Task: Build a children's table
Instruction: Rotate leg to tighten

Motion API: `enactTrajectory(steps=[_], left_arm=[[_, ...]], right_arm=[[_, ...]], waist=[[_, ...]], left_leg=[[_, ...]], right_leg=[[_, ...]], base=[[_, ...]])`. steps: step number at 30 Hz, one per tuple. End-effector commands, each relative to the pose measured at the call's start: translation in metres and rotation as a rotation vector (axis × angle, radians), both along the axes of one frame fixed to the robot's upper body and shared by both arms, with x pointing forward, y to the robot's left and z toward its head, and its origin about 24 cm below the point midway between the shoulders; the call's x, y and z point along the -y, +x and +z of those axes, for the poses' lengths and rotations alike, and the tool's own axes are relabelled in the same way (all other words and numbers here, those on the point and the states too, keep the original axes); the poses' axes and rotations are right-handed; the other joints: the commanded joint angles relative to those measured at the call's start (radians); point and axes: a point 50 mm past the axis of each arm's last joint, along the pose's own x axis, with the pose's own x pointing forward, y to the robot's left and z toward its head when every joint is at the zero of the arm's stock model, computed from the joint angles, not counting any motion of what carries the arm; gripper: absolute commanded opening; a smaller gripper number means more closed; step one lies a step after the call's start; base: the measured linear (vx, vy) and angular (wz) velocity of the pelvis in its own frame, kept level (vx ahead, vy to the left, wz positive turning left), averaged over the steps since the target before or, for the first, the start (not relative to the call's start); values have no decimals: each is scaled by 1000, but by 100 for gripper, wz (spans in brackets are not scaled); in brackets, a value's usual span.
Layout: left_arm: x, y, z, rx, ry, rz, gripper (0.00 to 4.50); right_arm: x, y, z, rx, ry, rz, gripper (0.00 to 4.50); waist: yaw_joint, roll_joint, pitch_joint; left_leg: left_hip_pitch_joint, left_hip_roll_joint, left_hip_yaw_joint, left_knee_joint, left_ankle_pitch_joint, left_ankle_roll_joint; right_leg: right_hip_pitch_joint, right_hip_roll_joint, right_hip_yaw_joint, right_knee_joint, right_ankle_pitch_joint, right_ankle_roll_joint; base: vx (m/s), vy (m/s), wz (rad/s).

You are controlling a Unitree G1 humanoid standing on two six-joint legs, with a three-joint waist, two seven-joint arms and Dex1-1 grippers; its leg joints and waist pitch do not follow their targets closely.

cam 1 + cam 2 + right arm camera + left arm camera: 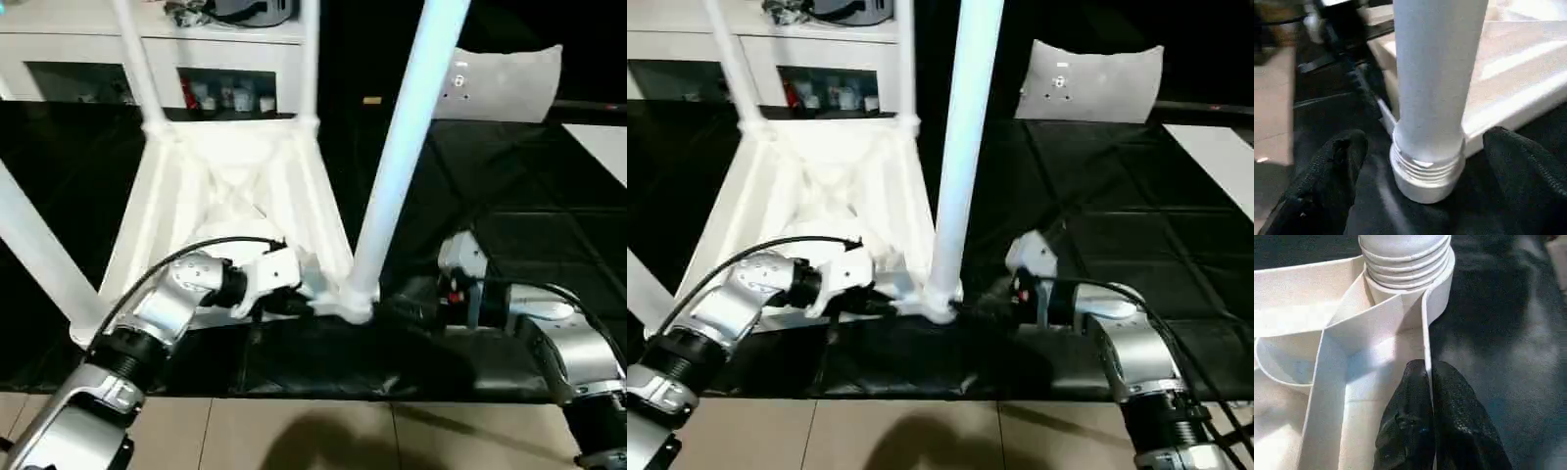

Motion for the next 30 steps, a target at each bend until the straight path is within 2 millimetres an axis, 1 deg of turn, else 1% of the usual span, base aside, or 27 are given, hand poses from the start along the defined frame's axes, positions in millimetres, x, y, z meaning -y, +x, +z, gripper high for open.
enactTrajectory(steps=[1,3,4,6,7,8,9,10,12,16,17,18,19,20,21,24,25,26,29,30], left_arm=[[12,-12,-1,-27,6,-138,0],[13,-14,-1,-37,6,-159,0],[14,-16,0,-40,7,-172,0],[15,-18,0,-42,8,-189,0],[16,-18,1,-42,13,-201,0],[16,-18,1,-39,19,-205,0],[16,-18,1,-39,19,-205,0],[15,-17,1,-35,29,-210,0],[14,-17,2,-34,33,-213,0],[12,-15,3,-28,46,-212,0],[11,-15,3,-27,49,-211,0],[11,-15,3,-27,51,-210,0],[11,-15,3,-26,52,-210,0],[10,-15,3,-26,55,-208,0],[10,-15,2,-26,56,-208,0],[10,-15,2,-27,56,-207,0],[10,-15,2,-29,55,-203,0],[9,-14,1,-32,53,-199,0],[9,-12,1,-43,52,-139,0],[12,-7,2,-50,38,-72,0]], right_arm=[[-3,3,5,-21,16,69,385],[-5,4,4,-29,19,83,373],[-6,5,4,-33,19,92,356],[-9,6,3,-43,21,107,343],[-11,6,3,-55,27,124,337],[-12,6,3,-62,27,137,313],[-12,6,3,-62,27,137,313],[-13,5,2,-72,26,160,303],[-14,4,1,-82,29,183,298],[-15,4,1,-96,30,208,260],[-15,4,1,-100,31,214,248],[-15,4,1,-103,32,218,248],[-15,4,1,-104,32,220,238],[-16,4,1,-107,31,224,228],[-16,4,1,-110,34,226,221],[-16,3,1,-115,37,229,207],[-16,3,1,-121,41,232,203],[-17,3,1,-127,44,236,201],[-20,0,0,-143,51,228,196],[-24,0,-1,-153,56,190,196]], waist=[[1,-7,-67],[2,-8,-66],[4,-7,-67],[8,-6,-67],[9,-16,-66],[11,-10,-65],[12,-10,-65],[16,-13,-66],[19,-12,-66],[22,-13,-68],[23,-9,-68],[22,-11,-67],[22,-12,-68],[23,-8,-67],[22,-9,-68],[23,-11,-69],[23,-10,-69],[23,-9,-69],[22,-10,-68],[21,-13,-67]], left_leg=[[-11,65,-24,-64,24,108],[-11,64,-23,-64,26,104],[-11,64,-22,-64,29,99],[-9,66,-22,-64,31,96],[-9,67,-22,-64,33,95],[-9,66,-22,-65,32,93],[-9,66,-22,-65,33,92],[-9,65,-21,-64,31,88],[-9,65,-21,-65,32,87],[-10,65,-21,-64,35,83],[-10,65,-22,-64,37,82],[-10,65,-22,-64,35,81],[-10,64,-22,-64,32,80],[-10,63,-22,-65,31,78],[-10,64,-22,-64,32,77],[-11,62,-21,-63,35,78],[-12,61,-21,-63,34,78],[-10,63,-22,-64,33,78],[-9,66,-22,-64,34,76],[-7,68,-23,-65,37,71]], right_leg=[[75,-110,98,-69,-203,-21],[74,-109,99,-72,-215,-21],[75,-110,100,-72,-217,-21],[72,-109,99,-71,-217,-21],[73,-109,99,-70,-218,-20],[72,-109,99,-70,-226,-20],[72,-109,99,-71,-228,-17],[73,-109,100,-72,-231,-10],[73,-109,100,-71,-233,-6],[74,-108,99,-70,-228,1],[73,-109,99,-70,-226,1],[73,-108,99,-71,-226,2],[74,-108,98,-72,-231,4],[74,-108,98,-73,-236,6],[74,-107,98,-73,-234,7],[75,-106,98,-71,-222,8],[76,-106,97,-72,-226,11],[75,-106,96,-73,-229,11],[73,-107,97,-72,-224,5],[73,-108,98,-71,-226,3]], base=[[0,0,0],[0,0,0],[0,0,0],[0,0,0],[0,0,0],[0,0,0],[0,0,0],[0,0,0],[0,0,0],[0,0,0],[0,0,0],[0,0,0],[0,0,0],[0,0,0],[0,0,0],[0,0,0],[0,0,0],[0,0,0],[0,0,0],[0,0,0]])
